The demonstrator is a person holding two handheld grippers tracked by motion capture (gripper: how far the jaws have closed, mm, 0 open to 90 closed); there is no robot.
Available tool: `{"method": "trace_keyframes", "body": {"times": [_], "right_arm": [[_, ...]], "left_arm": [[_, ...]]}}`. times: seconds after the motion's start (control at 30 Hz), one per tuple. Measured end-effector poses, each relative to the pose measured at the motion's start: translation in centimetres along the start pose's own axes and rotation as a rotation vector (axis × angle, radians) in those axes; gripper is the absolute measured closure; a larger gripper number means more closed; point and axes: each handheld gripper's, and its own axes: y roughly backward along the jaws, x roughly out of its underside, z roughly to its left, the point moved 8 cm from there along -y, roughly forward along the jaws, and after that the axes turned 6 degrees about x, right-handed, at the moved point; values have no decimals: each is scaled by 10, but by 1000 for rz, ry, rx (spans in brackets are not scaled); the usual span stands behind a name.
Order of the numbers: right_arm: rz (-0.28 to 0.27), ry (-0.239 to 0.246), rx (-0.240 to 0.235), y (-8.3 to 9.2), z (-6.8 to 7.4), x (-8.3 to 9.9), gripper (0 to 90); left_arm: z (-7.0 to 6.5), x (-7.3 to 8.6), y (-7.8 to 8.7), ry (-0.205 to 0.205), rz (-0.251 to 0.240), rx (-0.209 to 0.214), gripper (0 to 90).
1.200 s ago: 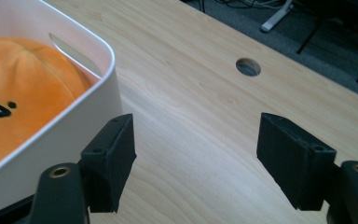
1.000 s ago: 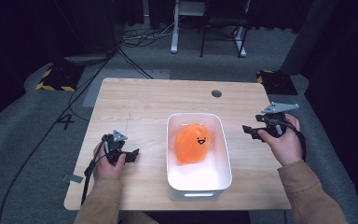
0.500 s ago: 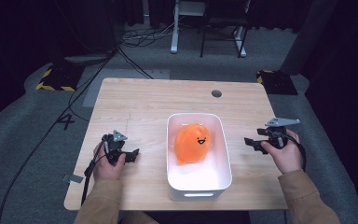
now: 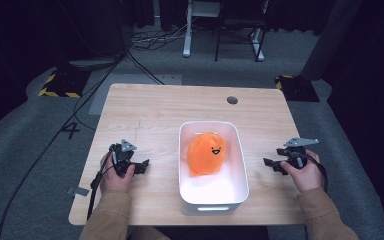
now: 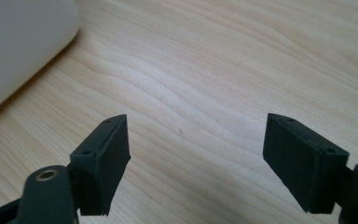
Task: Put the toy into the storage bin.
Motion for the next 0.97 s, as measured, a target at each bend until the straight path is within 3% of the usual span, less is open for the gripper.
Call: {"method": "trace_keyframes", "body": {"times": [0.5,0.7,0.97], "right_arm": [[-1,22,-15,-13,-2,31,212],[-66,55,5,-18,-2,31,176],[-62,81,-21,-19,-3,31,152]], "left_arm": [[0,0,0,0,0,0,114],[0,0,0,0,0,0,114],[0,0,0,0,0,0,114]]}}
